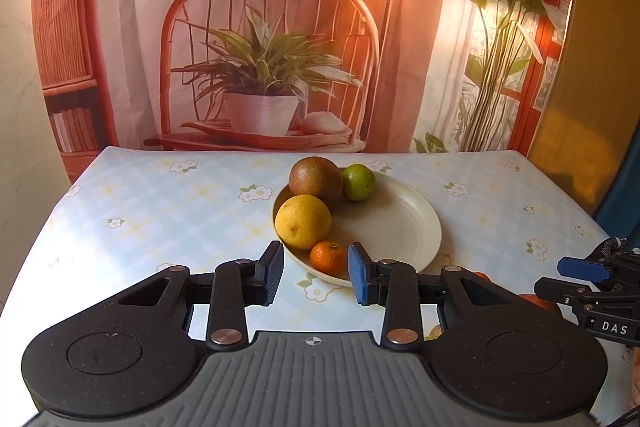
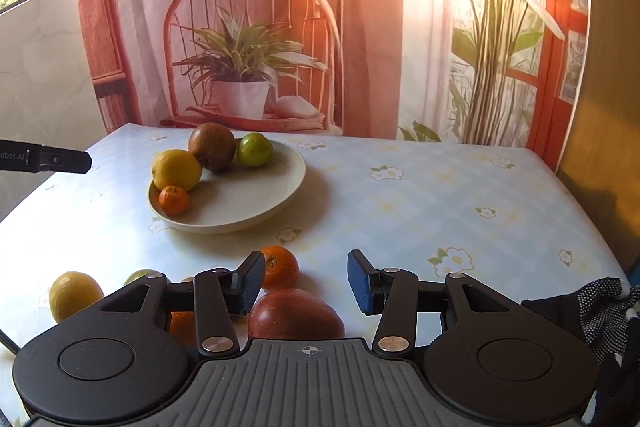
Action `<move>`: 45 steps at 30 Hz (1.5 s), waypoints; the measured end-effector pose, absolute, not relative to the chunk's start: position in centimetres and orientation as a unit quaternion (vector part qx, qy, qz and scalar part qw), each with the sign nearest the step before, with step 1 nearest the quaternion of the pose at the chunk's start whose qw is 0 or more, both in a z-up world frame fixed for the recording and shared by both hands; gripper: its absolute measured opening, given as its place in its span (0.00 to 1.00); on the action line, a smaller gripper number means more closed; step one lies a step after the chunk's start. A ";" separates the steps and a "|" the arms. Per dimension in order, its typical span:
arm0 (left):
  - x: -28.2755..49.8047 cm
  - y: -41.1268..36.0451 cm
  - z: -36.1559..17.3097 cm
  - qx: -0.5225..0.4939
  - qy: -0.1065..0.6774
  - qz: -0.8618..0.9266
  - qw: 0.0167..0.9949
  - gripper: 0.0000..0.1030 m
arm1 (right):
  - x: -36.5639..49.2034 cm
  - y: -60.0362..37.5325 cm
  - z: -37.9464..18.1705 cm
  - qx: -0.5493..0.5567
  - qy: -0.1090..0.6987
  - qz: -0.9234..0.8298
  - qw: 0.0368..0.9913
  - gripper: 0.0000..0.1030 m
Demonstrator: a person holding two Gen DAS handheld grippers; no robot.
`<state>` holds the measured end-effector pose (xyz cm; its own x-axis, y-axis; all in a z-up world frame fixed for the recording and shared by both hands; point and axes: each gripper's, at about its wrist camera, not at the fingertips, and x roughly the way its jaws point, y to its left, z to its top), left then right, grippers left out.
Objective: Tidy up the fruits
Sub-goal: 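Move the open right gripper to the large red apple and close on it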
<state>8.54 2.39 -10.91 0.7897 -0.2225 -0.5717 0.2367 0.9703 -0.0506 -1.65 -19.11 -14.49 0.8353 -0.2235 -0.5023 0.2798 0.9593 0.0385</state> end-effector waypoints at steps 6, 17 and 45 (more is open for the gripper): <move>7.4 2.0 -11.1 0.012 0.289 -0.124 0.949 0.36 | -2.9 -18.4 -15.2 0.037 0.261 -0.123 0.957 0.45; 6.7 2.3 -11.8 -0.003 0.289 -0.114 0.951 0.36 | -4.0 -16.7 -16.2 -0.022 0.269 -0.106 0.957 0.56; 6.1 2.6 -12.7 -0.007 0.297 -0.125 0.947 0.36 | -2.9 -14.8 -17.0 -0.091 0.295 -0.068 0.949 0.72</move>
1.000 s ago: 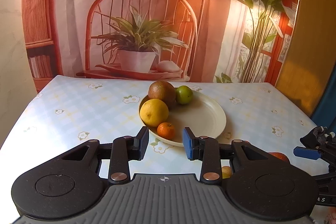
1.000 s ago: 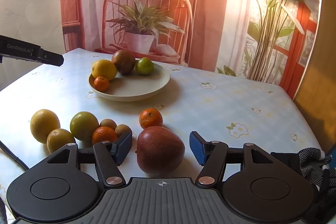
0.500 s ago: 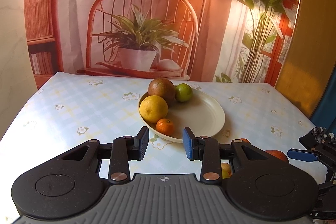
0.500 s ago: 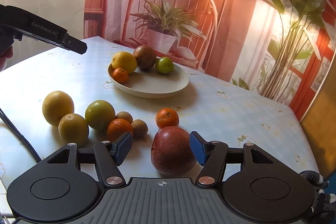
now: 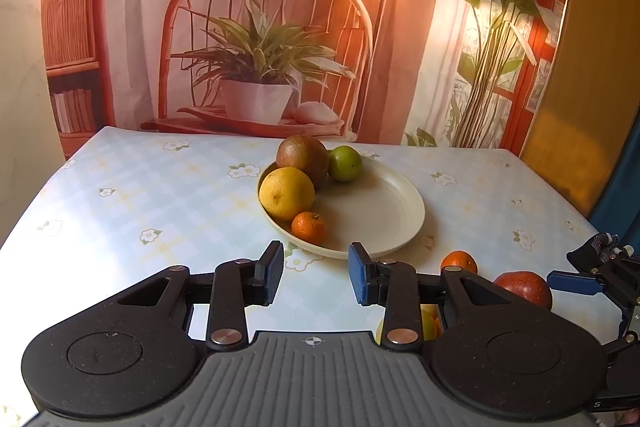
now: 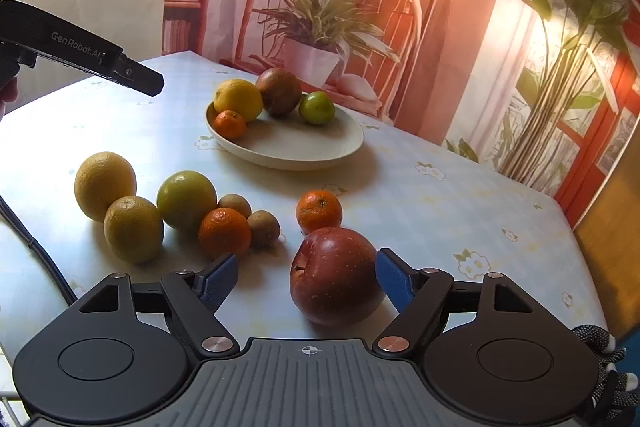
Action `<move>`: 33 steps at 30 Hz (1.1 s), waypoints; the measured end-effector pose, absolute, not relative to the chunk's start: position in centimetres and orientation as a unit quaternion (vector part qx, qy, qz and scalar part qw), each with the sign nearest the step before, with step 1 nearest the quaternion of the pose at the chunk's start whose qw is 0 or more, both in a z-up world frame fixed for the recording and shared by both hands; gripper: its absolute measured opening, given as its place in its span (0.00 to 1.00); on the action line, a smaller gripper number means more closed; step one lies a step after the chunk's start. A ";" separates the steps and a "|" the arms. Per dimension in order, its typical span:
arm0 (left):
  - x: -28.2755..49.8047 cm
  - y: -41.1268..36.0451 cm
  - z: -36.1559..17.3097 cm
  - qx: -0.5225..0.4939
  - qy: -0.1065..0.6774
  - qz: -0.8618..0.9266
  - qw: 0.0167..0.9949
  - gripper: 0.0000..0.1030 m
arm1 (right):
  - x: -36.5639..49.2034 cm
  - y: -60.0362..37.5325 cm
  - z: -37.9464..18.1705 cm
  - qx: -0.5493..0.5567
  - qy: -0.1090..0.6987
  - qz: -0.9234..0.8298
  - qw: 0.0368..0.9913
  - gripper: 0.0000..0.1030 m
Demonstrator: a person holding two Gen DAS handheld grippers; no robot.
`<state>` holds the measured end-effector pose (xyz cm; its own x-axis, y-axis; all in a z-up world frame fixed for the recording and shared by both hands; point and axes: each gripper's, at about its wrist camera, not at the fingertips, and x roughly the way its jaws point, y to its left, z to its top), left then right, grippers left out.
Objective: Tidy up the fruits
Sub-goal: 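Move the open right gripper to the large red apple and close on it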
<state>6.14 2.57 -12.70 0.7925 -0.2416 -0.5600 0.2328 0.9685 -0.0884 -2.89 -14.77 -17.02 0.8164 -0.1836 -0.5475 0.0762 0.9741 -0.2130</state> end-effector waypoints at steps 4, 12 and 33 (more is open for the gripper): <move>6.1 2.6 -12.7 -0.007 0.297 -0.126 0.947 0.36 | -2.7 -15.0 -17.0 -0.091 0.297 -0.070 0.948 0.72; 6.1 2.5 -12.6 -0.009 0.298 -0.127 0.946 0.36 | -2.5 -15.3 -17.4 -0.102 0.294 -0.075 0.947 0.72; 6.4 2.6 -12.9 -0.014 0.310 -0.129 0.942 0.36 | -1.5 -16.3 -18.4 -0.148 0.322 -0.115 0.928 0.61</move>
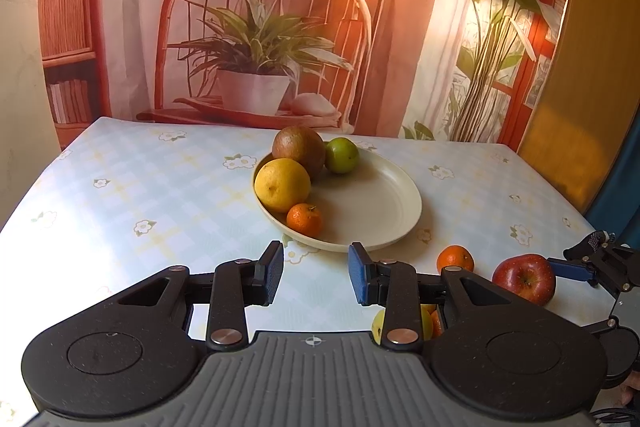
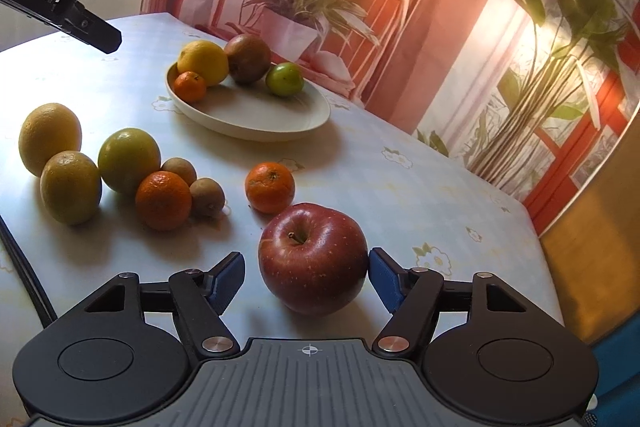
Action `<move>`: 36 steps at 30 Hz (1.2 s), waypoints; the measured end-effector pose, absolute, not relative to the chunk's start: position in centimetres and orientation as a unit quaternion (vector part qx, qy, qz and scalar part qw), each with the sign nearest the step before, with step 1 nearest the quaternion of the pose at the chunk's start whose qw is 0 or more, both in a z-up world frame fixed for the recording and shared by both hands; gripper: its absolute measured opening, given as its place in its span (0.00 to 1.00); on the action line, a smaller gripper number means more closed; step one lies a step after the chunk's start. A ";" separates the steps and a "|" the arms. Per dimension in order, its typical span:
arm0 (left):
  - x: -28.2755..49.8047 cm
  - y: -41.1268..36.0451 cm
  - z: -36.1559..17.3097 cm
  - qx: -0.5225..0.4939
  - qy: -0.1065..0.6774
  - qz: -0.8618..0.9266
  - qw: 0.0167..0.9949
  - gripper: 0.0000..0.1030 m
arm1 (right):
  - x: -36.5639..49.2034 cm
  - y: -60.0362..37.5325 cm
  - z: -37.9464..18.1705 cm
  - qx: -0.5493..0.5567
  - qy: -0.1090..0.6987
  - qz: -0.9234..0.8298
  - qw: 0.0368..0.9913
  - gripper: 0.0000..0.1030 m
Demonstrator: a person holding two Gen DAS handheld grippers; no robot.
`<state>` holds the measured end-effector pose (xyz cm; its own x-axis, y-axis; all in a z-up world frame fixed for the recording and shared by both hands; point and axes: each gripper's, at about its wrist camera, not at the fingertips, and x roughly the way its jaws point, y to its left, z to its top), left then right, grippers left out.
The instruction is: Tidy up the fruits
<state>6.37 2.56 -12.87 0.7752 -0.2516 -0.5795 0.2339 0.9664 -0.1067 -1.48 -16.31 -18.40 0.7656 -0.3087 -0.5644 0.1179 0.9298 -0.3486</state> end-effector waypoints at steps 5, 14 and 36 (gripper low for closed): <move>6.8 2.3 -12.7 -0.013 0.314 -0.133 0.940 0.36 | -1.7 -17.6 -18.6 -0.120 0.319 -0.123 0.932 0.58; 8.0 0.5 -12.1 -0.006 0.328 -0.161 0.931 0.36 | -2.8 -21.4 -19.5 0.016 0.290 -0.096 0.952 0.55; 12.4 -11.4 -14.5 0.032 0.395 -0.295 0.869 0.36 | -5.2 -24.6 -20.2 0.086 0.215 -0.090 0.969 0.51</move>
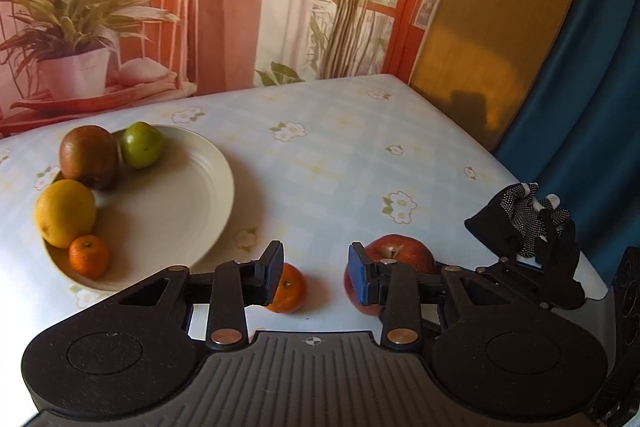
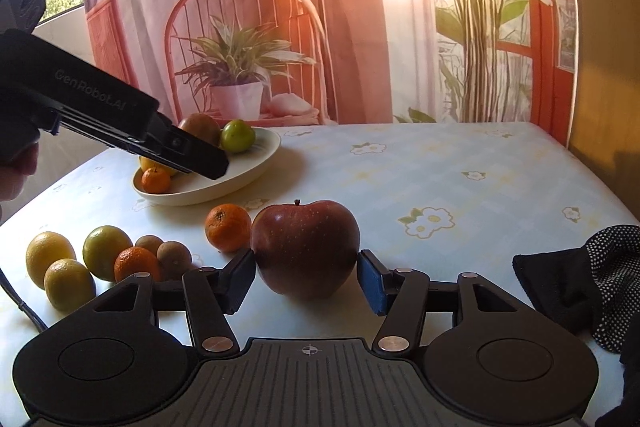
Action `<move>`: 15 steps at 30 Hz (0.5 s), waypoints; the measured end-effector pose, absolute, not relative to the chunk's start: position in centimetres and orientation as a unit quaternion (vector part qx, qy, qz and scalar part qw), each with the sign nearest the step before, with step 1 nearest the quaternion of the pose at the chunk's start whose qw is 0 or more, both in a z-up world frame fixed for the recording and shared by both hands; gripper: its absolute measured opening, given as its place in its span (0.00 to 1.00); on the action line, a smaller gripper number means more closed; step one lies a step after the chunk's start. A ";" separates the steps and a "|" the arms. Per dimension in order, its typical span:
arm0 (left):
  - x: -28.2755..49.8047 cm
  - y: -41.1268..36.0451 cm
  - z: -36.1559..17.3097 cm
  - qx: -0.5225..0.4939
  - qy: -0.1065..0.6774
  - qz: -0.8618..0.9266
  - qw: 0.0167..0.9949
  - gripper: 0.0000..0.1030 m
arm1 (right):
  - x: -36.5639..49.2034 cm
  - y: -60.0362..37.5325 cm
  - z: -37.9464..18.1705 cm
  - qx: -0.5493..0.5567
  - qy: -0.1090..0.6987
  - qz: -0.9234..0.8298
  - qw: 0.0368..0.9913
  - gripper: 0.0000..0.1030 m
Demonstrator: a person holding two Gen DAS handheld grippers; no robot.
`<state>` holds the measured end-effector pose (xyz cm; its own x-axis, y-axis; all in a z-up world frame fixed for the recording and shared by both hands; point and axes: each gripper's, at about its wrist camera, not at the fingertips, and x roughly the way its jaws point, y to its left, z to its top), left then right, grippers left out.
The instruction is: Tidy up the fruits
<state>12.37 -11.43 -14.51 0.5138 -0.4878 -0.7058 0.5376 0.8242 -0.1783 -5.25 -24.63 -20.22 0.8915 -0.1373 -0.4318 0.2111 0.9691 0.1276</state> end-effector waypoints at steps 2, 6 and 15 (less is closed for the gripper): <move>12.9 -12.1 -14.9 0.021 0.404 -0.303 0.863 0.36 | -5.3 -24.6 -20.3 0.084 0.215 -0.089 0.969 0.51; 13.8 -13.3 -15.7 0.014 0.418 -0.312 0.853 0.36 | -5.3 -24.6 -20.4 0.090 0.216 -0.087 0.968 0.50; 14.2 -13.6 -16.9 0.010 0.435 -0.335 0.836 0.36 | -4.9 -24.8 -20.6 0.099 0.231 -0.080 0.965 0.53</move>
